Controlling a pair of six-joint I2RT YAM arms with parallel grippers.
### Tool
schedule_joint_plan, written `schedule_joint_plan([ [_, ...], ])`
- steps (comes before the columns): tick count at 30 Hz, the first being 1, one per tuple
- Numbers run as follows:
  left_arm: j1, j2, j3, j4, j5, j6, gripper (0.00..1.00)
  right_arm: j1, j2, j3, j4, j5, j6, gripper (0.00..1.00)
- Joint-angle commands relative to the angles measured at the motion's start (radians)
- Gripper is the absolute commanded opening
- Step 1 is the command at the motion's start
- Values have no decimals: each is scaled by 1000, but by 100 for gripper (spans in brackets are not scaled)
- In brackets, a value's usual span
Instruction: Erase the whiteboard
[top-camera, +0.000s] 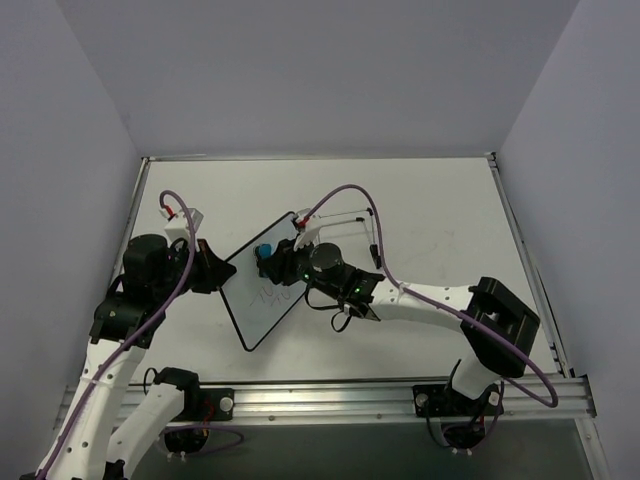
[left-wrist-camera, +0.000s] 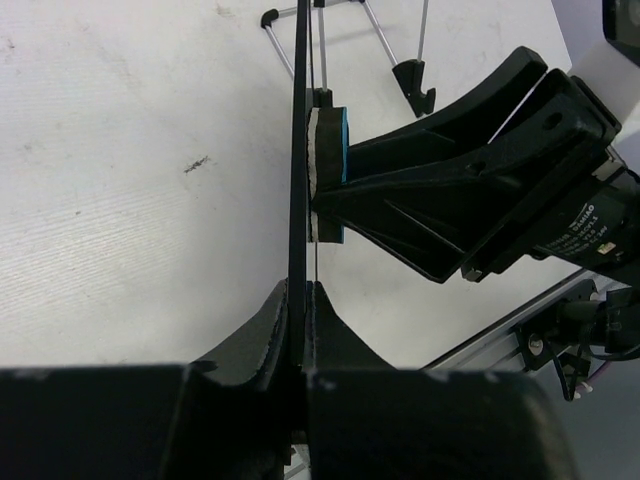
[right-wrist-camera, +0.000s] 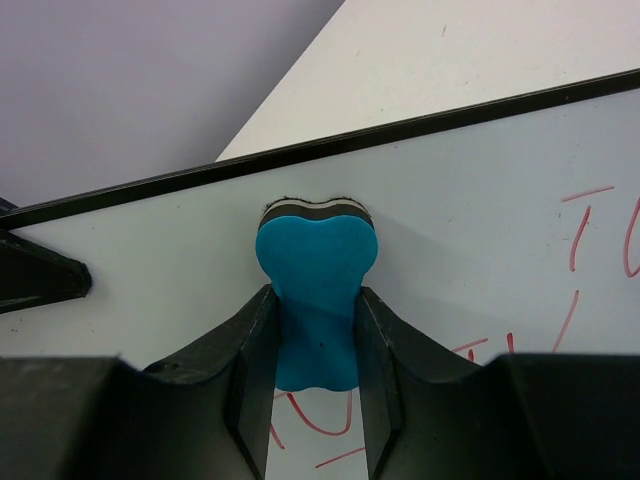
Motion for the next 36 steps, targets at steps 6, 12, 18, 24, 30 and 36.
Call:
schedule_joint_plan([
  [6,-41,32,43,-76,264,40,2,-189,57,-18,29,-215,-22,0],
  [12,-41,29,61,-136,277,43,2,-277,124,-6,39,-303,-76,0],
  [18,-39,-3,70,-199,255,45,2,-343,168,13,26,-331,-107,0],
  [24,-39,-28,75,-246,252,42,2,-363,234,86,-11,-367,-141,0],
  [30,-38,-37,58,-246,247,31,2,-364,251,108,21,-367,-121,0],
  [36,-38,-17,63,-223,241,22,2,-315,222,112,65,-387,-105,0],
])
